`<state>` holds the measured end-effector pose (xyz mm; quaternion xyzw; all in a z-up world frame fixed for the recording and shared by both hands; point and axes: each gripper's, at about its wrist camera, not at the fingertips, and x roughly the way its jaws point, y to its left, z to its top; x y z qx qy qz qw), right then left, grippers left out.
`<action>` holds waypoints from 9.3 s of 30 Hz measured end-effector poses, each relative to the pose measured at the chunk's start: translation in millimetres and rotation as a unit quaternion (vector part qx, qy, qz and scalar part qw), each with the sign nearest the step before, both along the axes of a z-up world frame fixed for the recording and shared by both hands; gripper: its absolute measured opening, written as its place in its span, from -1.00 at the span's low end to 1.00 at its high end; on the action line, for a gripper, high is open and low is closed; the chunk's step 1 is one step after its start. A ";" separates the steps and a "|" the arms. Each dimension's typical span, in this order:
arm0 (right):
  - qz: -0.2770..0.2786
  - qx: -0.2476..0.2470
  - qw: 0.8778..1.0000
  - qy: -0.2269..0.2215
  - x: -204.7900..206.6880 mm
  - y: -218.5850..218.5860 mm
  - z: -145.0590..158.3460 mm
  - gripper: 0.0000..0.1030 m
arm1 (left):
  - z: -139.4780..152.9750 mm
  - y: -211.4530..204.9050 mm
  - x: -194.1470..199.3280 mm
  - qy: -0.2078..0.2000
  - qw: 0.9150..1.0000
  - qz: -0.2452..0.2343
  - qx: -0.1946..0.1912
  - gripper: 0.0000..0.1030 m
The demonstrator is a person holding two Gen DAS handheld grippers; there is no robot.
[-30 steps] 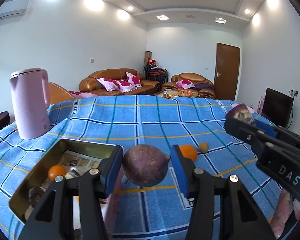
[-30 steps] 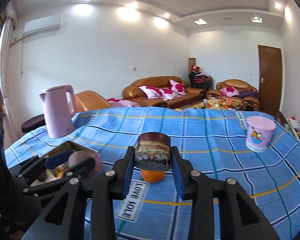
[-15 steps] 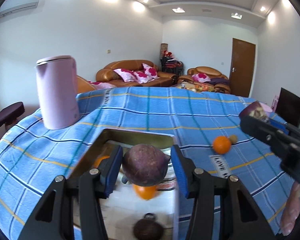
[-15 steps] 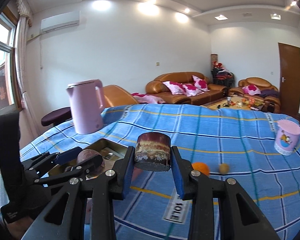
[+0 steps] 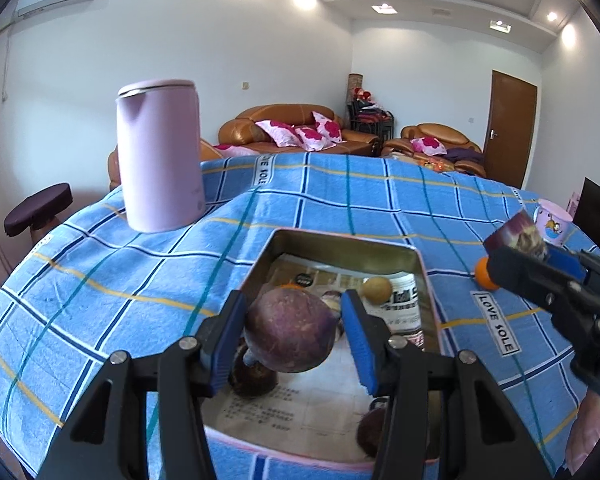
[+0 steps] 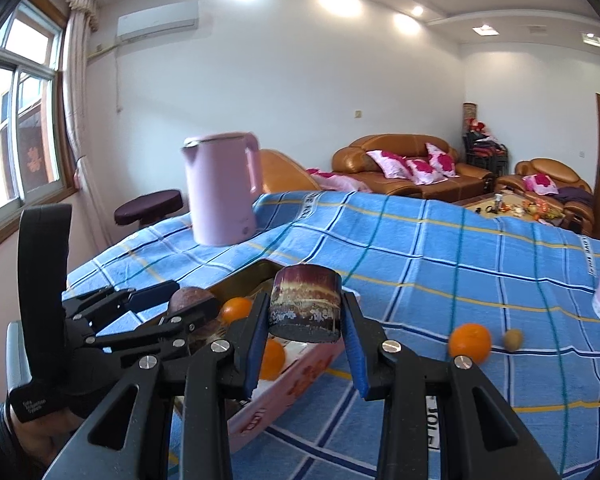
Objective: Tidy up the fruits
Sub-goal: 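Carry the purple fruit with the left tool while the right tool carries the jar over the tin, then open the left tool to drop the purple fruit while the right tool releases the jar, then move the left tool to an orange while the right tool moves to a small brown fruit, then grasp the orange with the left tool while the right tool grasps the brown fruit, then lift the orange with the left tool while the right tool lifts the brown fruit, then carry the orange with the left tool while the right tool carries the brown fruit into the tin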
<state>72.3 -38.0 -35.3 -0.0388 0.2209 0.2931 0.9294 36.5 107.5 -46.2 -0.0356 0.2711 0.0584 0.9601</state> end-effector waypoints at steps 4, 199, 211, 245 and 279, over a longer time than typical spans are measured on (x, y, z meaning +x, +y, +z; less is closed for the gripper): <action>0.015 -0.012 1.000 0.010 1.2 10.2 -6.3 -0.27 | -4.6 5.6 0.1 0.008 1.000 0.005 -0.002 -0.01; -0.195 -0.013 0.981 -0.003 98.4 -153.6 -22.6 -0.48 | 1.2 -166.8 108.6 -0.040 0.993 -0.111 0.010 -0.07; -0.201 -0.005 0.979 -0.027 90.0 -155.4 -18.6 -0.48 | 4.8 -170.0 101.2 -0.062 0.992 -0.112 0.020 -0.07; -0.201 0.021 0.979 -0.009 56.3 -152.7 -14.7 -0.48 | 5.4 -157.5 73.3 -0.044 0.992 -0.120 -0.014 -0.07; -0.073 0.027 0.997 -0.009 7.8 -45.9 12.1 -0.48 | 35.8 -44.9 19.6 -0.043 0.998 -0.050 -0.017 -0.07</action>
